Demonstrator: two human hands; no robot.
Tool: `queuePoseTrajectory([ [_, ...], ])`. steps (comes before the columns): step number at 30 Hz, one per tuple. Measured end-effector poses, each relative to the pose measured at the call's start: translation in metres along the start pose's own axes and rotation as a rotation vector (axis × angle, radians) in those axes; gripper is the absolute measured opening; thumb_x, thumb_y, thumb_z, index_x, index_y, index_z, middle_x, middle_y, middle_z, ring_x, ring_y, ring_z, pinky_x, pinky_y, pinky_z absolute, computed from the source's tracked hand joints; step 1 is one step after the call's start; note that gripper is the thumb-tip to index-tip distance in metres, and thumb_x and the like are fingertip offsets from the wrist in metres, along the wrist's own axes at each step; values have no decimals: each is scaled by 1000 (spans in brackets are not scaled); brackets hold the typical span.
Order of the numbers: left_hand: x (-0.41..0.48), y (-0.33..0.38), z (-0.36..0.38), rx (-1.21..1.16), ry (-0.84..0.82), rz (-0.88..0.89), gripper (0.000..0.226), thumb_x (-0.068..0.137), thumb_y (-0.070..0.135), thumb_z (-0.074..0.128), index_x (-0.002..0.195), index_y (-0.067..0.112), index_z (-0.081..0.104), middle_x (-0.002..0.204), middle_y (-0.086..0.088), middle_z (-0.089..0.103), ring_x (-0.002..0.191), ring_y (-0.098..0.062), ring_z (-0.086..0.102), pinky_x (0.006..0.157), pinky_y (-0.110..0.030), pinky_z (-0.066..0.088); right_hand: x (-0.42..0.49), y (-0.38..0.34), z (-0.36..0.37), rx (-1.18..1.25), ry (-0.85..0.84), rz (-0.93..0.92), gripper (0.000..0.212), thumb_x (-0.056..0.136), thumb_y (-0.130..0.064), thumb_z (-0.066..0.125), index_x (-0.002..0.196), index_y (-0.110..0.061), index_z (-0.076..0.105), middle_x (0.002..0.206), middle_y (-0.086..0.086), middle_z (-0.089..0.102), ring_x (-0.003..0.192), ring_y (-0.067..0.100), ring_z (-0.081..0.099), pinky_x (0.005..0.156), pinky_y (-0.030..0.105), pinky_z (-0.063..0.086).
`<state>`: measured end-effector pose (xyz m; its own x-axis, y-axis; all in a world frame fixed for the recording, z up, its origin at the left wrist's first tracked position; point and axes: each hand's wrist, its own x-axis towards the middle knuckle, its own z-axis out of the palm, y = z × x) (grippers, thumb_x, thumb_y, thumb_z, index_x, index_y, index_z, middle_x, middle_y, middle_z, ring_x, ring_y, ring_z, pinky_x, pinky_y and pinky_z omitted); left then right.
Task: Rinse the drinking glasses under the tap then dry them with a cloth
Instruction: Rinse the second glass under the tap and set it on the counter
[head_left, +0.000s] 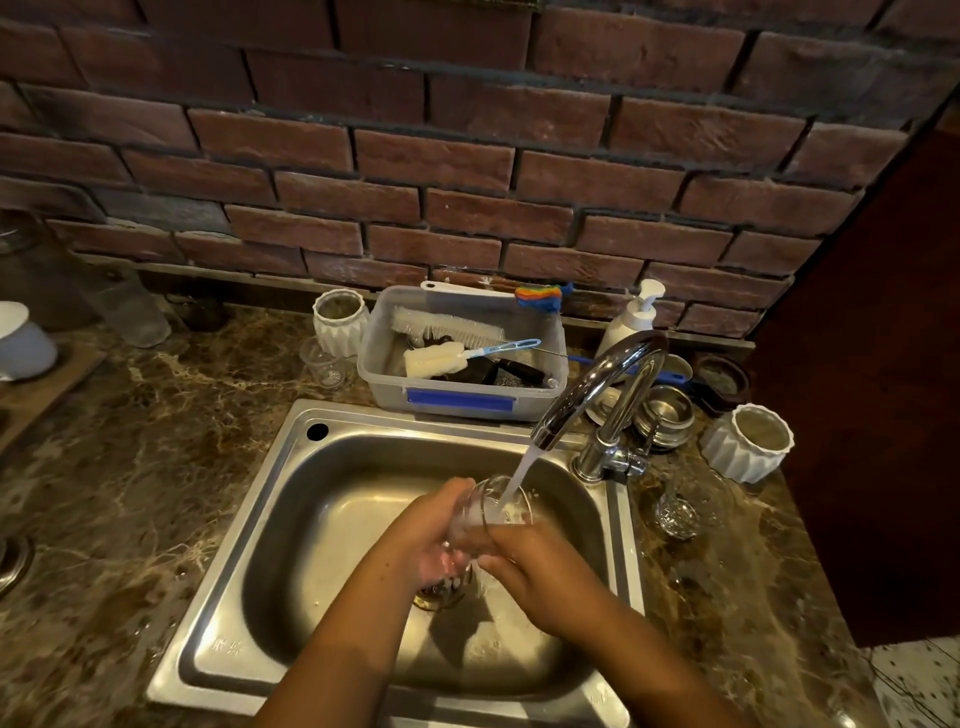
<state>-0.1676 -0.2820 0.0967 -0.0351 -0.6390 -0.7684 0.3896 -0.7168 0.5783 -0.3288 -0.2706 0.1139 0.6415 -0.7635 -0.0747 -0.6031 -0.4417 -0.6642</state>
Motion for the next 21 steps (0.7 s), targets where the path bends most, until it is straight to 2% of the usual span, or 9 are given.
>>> queuePoseTrajectory([
  [3,0,1,17,181,208,213,28,101,32,52,102,9,67,87,-13,64,74,-22,58,64,-33,46,2,-5,15,568,119,221,28,94,-11,59,110,-27,75,109,-4,77,106,9,69,99,38,54],
  [6,-3,-10,26,442,369,599,22,102,26,51,90,12,64,85,-5,63,77,-18,58,65,-25,44,7,-14,21,1035,259,419,23,98,-19,55,108,-16,75,108,7,77,108,20,70,104,49,49],
  [8,-6,-16,21,645,416,854,13,100,22,54,90,20,62,89,6,62,81,-8,59,66,-18,44,10,-14,20,1481,243,508,25,101,-18,52,114,-8,70,115,17,73,112,30,68,103,53,48],
  [10,-6,-17,13,743,390,979,11,100,19,55,92,24,61,92,11,60,85,-3,59,68,-13,44,11,-12,17,1609,200,490,28,99,-15,53,122,-5,65,121,22,70,114,34,66,102,54,47],
  [13,-4,-15,11,546,313,881,18,101,15,51,89,22,64,87,5,66,81,-8,62,65,-15,49,16,-11,11,1149,205,402,23,99,-16,55,116,-12,71,112,12,75,110,27,69,104,52,49],
  [15,-5,-10,18,299,279,618,23,102,18,48,87,16,65,82,-5,67,74,-17,62,59,-24,49,18,-10,1,627,175,251,21,97,-19,56,103,-20,76,100,2,77,97,17,71,94,45,55],
  [17,-5,-8,18,-20,121,257,26,102,28,51,93,10,68,85,-12,68,70,-21,62,56,-28,47,16,-10,-8,186,74,98,18,95,-24,57,99,-25,74,95,-3,76,90,12,69,89,39,54],
  [19,-4,-8,10,-276,-128,-20,30,94,34,61,98,7,72,89,-13,69,65,-21,62,50,-29,48,13,-10,-13,-237,6,-65,15,96,-28,59,105,-31,71,106,-6,75,103,11,65,102,36,41],
  [21,0,-9,2,-346,-238,-115,32,88,37,67,100,7,72,86,-10,68,59,-18,58,45,-27,45,11,-7,-10,-407,-9,-150,16,94,-29,61,107,-33,69,111,-7,73,111,11,62,109,39,32],
])
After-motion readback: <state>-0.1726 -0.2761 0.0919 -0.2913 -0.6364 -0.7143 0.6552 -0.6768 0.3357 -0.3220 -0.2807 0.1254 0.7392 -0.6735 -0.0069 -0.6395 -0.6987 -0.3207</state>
